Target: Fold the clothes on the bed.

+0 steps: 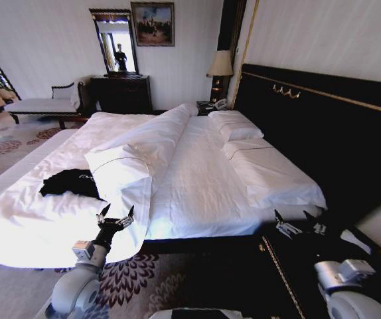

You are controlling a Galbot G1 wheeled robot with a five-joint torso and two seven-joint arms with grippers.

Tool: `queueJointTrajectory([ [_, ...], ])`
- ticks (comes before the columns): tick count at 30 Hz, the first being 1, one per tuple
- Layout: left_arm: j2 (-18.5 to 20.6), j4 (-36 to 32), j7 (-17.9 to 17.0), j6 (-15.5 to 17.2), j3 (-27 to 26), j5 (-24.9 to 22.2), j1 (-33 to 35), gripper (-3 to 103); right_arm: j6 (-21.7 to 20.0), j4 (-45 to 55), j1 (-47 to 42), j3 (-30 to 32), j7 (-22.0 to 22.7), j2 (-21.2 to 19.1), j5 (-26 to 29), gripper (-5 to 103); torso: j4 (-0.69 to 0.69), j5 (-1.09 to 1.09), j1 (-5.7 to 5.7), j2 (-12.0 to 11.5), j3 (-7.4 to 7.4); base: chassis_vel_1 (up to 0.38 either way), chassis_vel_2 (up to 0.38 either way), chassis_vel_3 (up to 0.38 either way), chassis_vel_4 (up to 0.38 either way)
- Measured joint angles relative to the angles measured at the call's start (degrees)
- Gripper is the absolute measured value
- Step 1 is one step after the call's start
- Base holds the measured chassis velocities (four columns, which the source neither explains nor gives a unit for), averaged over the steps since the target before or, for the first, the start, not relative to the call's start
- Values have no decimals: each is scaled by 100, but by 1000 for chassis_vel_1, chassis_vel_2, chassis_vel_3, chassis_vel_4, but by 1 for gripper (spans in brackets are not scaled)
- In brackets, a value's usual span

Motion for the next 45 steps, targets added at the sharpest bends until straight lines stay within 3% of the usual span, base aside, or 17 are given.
queueJointTrajectory([
  [27, 3, -120, 54, -16, -29, 51, 93, 100, 1, -12, 20, -24, 74, 34, -16, 100, 0, 0, 2, -1, 0, -152, 152, 154, -153],
  [33, 17, -219, 209, -233, -24, 224, 194, 100, 37, -18, 12, -34, 86, 49, -28, 100, -1, 0, 0, 0, -1, -10, 16, 7, -5],
  [45, 3, -244, 223, -270, -16, 244, 218, 100, 44, -41, 15, -62, 187, 76, -51, 100, -1, 0, 1, 0, 0, 0, 0, 0, 0],
])
